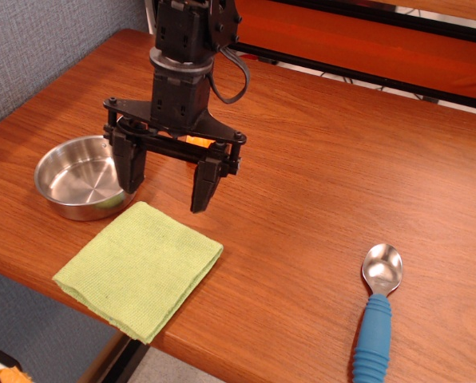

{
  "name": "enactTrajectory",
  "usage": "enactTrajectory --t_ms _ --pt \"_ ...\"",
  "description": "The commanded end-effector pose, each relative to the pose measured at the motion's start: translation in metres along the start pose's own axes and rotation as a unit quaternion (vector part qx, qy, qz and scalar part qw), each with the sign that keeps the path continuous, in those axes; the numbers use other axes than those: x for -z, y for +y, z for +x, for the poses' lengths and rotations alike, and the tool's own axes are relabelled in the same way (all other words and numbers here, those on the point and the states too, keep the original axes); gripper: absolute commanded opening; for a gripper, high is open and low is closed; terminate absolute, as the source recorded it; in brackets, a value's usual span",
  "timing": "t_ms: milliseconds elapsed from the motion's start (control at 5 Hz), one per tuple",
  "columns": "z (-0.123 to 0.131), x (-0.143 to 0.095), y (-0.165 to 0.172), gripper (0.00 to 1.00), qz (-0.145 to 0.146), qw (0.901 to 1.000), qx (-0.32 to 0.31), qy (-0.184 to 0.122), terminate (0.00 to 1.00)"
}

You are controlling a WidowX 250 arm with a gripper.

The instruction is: Move the spatula to the front edge of the table

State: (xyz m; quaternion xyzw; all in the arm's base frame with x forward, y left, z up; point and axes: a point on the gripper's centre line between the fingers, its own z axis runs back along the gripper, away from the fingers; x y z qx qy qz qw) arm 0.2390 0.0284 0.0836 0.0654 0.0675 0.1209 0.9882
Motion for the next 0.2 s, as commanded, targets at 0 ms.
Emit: enactTrajectory --t_ms 0 --pt "0.0158 -0.017 0.0161 1.0 -0.005 0.9996 -0.004 -0.026 1.0"
